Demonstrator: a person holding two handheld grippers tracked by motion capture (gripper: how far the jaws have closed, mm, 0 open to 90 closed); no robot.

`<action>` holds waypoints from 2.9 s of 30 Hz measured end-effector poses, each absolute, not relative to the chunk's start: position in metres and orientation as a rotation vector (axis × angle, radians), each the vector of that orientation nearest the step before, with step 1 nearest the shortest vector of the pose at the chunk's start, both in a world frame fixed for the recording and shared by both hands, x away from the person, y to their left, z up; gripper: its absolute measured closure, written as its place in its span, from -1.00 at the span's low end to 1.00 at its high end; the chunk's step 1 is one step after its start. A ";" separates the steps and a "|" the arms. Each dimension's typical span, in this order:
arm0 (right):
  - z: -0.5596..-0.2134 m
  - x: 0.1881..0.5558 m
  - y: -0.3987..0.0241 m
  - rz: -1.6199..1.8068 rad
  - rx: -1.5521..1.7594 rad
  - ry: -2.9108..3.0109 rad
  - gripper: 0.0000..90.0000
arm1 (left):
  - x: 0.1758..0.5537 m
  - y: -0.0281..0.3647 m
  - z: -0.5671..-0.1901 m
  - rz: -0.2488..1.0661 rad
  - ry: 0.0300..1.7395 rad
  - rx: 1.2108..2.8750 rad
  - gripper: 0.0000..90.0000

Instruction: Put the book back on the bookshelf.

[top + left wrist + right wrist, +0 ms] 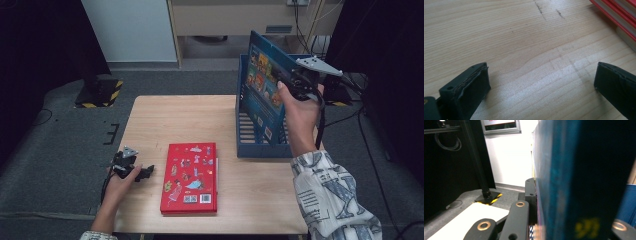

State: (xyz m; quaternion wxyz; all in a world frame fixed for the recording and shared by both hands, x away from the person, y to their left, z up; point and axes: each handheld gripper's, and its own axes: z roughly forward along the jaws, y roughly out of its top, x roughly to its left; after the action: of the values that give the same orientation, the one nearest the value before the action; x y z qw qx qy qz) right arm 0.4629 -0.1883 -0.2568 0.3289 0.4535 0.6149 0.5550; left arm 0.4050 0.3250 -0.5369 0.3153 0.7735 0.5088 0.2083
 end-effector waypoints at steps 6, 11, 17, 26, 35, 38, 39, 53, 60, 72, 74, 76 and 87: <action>-0.265 0.469 -0.184 1.434 1.200 1.595 0.82 | 0.405 0.325 -0.537 0.548 1.340 2.039 -1.00; -0.265 0.472 -0.180 1.451 1.202 1.589 0.82 | 0.405 0.325 -0.537 0.548 1.339 2.039 -1.00; -0.268 0.475 -0.174 1.443 1.204 1.595 0.82 | 0.405 0.325 -0.537 0.548 1.338 2.039 -1.00; -0.270 0.483 -0.168 1.431 1.211 1.580 0.82 | 0.405 0.325 -0.537 0.547 1.336 2.040 -1.00; -0.276 0.490 -0.166 1.430 1.213 1.555 0.82 | 0.405 0.325 -0.537 0.547 1.336 2.041 -1.00; -0.277 0.491 -0.166 1.433 1.211 1.548 0.82 | 0.405 0.325 -0.537 0.547 1.335 2.041 -1.00; -0.278 0.492 -0.165 1.433 1.208 1.546 0.82 | 0.405 0.325 -0.537 0.547 1.335 2.041 -1.00; -0.290 0.500 -0.159 1.413 1.207 1.548 0.82 | 0.405 0.325 -0.537 0.543 1.337 2.040 -1.00; -0.298 0.505 -0.159 1.412 1.219 1.544 0.82 | 0.405 0.325 -0.537 0.543 1.333 2.050 -1.00; -0.317 0.510 -0.156 1.394 1.224 1.553 0.82 | 0.406 0.325 -0.537 0.542 1.331 2.051 -1.00; -0.319 0.510 -0.156 1.394 1.228 1.554 0.82 | 0.406 0.325 -0.537 0.542 1.331 2.051 -1.00; -0.322 0.510 -0.156 1.392 1.228 1.555 0.82 | 0.406 0.325 -0.537 0.542 1.331 2.051 -1.00; -0.336 0.512 -0.155 1.379 1.239 1.571 0.82 | 0.406 0.325 -0.537 0.541 1.328 2.053 -1.00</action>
State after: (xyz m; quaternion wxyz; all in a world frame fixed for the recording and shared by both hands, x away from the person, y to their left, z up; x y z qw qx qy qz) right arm 0.5116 -0.1547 -0.3359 0.3485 0.4779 0.6059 0.5320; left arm 0.4057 0.3253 -0.5366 0.3133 0.7786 0.5036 0.2051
